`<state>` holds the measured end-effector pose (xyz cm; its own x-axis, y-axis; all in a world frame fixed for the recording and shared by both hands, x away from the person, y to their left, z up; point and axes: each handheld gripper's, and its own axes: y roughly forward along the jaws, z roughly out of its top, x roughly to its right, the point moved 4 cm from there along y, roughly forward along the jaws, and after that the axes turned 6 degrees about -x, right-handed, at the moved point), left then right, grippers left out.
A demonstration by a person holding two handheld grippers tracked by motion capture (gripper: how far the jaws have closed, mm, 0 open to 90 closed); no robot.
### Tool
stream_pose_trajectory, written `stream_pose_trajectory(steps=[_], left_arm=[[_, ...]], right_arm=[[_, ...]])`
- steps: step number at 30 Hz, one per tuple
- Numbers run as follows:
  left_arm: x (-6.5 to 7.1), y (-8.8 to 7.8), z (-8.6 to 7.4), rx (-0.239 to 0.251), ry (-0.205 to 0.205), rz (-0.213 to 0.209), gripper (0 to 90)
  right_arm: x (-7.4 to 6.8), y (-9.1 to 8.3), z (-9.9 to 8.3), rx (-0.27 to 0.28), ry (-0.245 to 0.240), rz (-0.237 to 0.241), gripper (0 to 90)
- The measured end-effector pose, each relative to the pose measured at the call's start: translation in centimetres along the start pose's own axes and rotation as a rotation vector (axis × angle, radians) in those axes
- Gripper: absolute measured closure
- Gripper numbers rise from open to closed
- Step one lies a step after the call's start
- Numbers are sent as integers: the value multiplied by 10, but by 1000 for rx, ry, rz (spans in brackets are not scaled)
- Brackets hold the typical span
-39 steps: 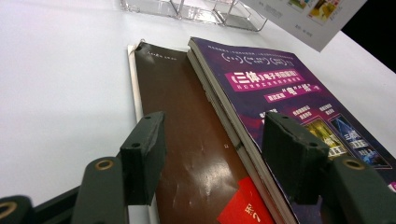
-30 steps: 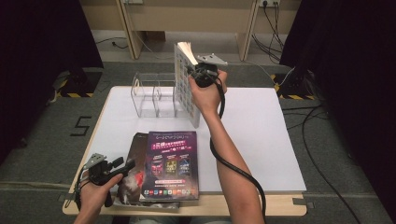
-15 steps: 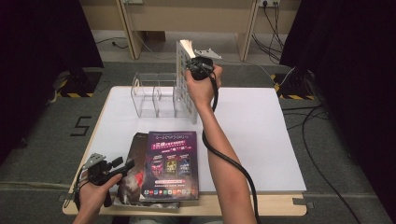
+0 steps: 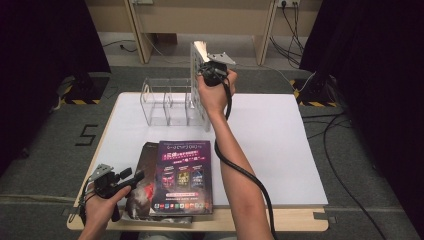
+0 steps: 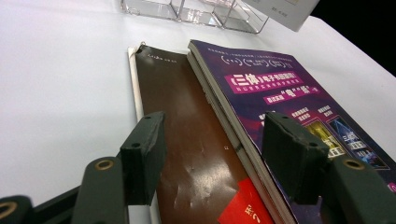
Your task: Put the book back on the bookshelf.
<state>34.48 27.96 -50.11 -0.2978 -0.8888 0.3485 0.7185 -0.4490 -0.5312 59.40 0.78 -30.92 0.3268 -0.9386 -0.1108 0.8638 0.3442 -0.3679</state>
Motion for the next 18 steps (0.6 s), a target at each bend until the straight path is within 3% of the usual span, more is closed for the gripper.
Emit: stream_pose_trajectory(steps=[10,18], left_arm=[[-3,0,0,0,-3,1,390],[-1,1,-1,-4,2,-2,390]], right_arm=[[-1,23,-11,-3,-6,-28,739],[-2,26,-18,5,-24,-35,734]])
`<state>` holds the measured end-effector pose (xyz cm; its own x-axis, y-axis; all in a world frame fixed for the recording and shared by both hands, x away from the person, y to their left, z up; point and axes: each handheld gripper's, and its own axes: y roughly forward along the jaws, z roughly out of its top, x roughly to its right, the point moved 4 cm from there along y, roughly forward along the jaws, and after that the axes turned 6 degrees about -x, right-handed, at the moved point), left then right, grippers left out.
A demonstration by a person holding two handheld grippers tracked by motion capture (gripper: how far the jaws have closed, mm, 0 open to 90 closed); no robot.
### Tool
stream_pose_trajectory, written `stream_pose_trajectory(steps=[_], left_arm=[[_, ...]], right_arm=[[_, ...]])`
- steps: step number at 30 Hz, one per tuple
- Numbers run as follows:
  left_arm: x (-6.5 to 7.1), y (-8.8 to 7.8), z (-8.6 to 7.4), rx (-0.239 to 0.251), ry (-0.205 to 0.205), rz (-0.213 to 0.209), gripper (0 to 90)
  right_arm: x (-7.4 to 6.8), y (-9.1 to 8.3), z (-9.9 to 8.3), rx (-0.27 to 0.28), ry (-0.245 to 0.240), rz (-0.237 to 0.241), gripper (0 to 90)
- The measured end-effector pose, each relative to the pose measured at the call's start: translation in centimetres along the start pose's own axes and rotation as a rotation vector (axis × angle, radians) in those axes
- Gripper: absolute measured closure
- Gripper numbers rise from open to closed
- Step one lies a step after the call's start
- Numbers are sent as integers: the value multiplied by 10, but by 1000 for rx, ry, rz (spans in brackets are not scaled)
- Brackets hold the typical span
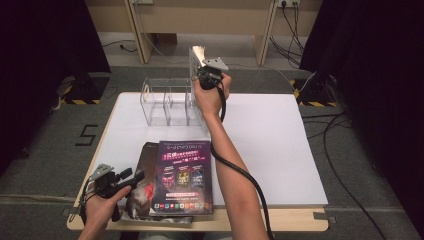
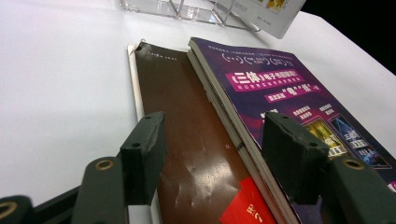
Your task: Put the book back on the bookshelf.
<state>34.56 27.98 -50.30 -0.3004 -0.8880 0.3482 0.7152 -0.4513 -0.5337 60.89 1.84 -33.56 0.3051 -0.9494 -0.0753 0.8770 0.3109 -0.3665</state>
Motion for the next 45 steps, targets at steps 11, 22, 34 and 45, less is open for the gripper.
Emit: stream_pose_trajectory(steps=[11,22,34,45], left_arm=[[1,-1,0,1,4,3,390],[1,0,-1,0,3,2,390],[1,0,-1,-2,9,0,392],[1,-1,0,2,10,-4,393]], right_arm=[[11,-11,-4,-50,14,-2,658],[12,-14,13,-133,38,31,630],[12,2,19,-287,112,6,732],[9,-4,16,-233,166,-74,737]])
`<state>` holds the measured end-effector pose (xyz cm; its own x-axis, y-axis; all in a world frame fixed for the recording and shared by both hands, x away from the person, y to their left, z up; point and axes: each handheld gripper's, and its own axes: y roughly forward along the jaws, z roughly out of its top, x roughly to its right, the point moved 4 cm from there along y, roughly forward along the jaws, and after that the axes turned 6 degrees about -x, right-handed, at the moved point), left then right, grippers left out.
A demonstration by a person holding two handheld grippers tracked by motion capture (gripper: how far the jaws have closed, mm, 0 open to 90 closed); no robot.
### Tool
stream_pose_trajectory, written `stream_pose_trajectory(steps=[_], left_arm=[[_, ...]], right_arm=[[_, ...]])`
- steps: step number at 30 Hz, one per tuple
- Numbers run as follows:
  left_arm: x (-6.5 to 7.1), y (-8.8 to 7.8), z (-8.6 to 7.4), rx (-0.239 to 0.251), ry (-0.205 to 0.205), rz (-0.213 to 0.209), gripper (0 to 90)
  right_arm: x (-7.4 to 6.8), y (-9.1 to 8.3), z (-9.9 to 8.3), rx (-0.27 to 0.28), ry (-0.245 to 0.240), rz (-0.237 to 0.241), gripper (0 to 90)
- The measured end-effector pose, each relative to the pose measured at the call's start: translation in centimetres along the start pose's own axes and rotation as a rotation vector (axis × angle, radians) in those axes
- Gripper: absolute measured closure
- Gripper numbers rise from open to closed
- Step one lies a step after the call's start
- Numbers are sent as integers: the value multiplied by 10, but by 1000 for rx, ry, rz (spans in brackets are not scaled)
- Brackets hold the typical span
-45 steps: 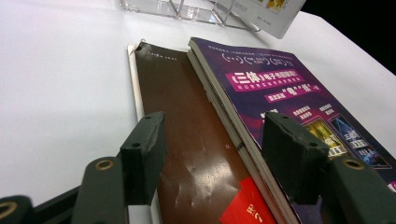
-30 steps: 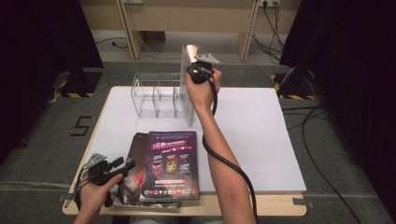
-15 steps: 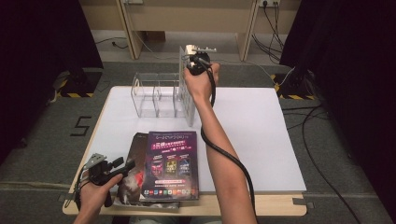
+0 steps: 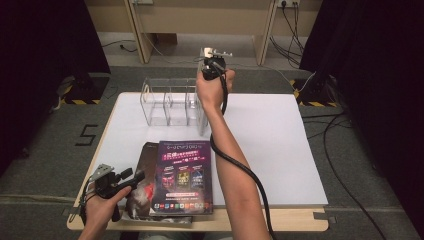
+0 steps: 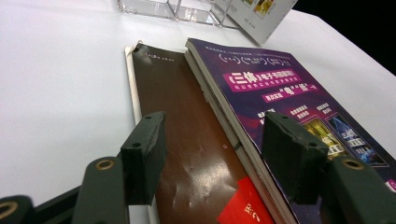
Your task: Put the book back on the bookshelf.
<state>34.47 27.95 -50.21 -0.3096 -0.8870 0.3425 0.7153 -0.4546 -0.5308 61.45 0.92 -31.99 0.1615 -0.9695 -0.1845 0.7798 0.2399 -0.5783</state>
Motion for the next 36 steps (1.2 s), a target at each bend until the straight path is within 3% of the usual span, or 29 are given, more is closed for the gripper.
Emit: stream_pose_trajectory(steps=[7,15,36], left_arm=[[0,-1,0,3,4,1,393],[1,-2,1,5,5,2,393],[1,-2,1,12,10,8,393]], right_arm=[[-1,2,-2,1,4,-37,728],[-3,0,-3,14,-60,-48,694],[6,-12,-5,25,-51,31,609]])
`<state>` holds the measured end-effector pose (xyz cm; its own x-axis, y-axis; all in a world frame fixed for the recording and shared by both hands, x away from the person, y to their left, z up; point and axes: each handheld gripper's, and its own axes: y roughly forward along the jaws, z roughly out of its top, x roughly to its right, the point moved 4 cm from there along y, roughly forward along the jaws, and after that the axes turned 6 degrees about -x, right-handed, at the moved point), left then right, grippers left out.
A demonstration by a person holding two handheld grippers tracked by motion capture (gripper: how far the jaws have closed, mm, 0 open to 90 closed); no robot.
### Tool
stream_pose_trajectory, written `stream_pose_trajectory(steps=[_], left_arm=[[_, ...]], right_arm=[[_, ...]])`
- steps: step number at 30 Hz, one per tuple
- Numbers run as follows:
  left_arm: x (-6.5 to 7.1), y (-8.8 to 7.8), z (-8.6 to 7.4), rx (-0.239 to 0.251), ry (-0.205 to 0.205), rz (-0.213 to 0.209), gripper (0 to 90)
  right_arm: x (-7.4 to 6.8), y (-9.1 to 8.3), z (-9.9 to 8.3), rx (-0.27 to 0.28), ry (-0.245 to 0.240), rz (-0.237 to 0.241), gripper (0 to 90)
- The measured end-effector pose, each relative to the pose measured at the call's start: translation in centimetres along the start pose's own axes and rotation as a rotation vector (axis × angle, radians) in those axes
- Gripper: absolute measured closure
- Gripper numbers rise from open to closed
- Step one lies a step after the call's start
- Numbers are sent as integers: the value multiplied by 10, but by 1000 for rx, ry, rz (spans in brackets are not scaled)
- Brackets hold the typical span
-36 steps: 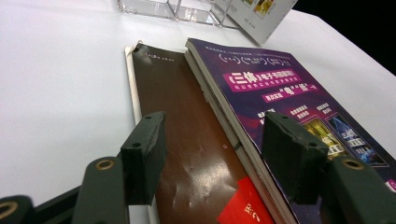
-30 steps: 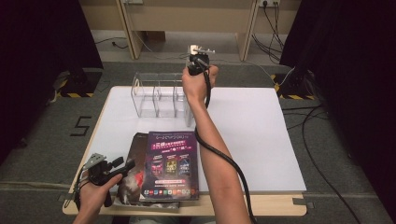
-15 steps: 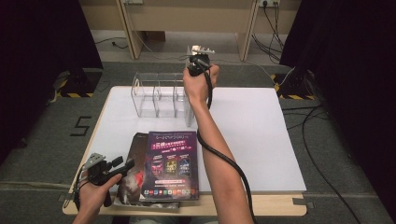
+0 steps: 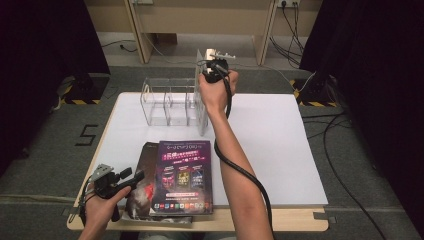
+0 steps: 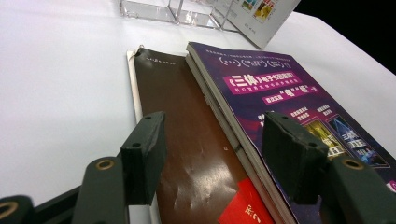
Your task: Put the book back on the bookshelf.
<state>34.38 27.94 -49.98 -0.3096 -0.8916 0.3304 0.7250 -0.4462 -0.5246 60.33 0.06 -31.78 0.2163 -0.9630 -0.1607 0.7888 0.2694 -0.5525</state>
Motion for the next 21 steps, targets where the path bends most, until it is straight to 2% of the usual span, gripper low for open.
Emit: stream_pose_trajectory(steps=[13,21], left_arm=[[3,1,-1,-4,7,-1,392],[3,-1,0,2,7,-1,391]], right_arm=[[-1,-12,-7,2,-20,26,579],[0,-14,-13,-15,-39,32,579]])
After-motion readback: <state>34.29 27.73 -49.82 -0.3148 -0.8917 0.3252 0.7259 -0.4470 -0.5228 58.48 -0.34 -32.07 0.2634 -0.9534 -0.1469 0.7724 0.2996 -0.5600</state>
